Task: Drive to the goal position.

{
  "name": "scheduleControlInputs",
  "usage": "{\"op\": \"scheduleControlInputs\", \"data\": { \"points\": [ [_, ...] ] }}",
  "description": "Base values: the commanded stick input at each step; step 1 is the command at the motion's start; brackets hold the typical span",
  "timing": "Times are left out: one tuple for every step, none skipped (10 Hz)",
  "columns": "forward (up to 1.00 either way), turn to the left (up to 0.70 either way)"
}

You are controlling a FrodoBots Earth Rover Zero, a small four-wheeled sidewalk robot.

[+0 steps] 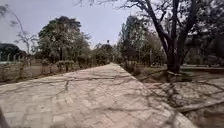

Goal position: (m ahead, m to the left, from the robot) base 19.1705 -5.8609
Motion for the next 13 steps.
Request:
{"op": "scheduleControlInputs", "data": {
  "points": [
    [0.70,0.00],
    [0.70,0.00],
    [0.70,0.00],
    [0.70,0.00],
    [0.70,0.00],
    [0.70,0.00],
    [0.70,0.00],
    [0.70,0.00],
    [0.70,0.00],
    [0.70,0.00],
    [0.70,0.00],
    [0.70,0.00],
    [0.70,0.00]
  ]
}}
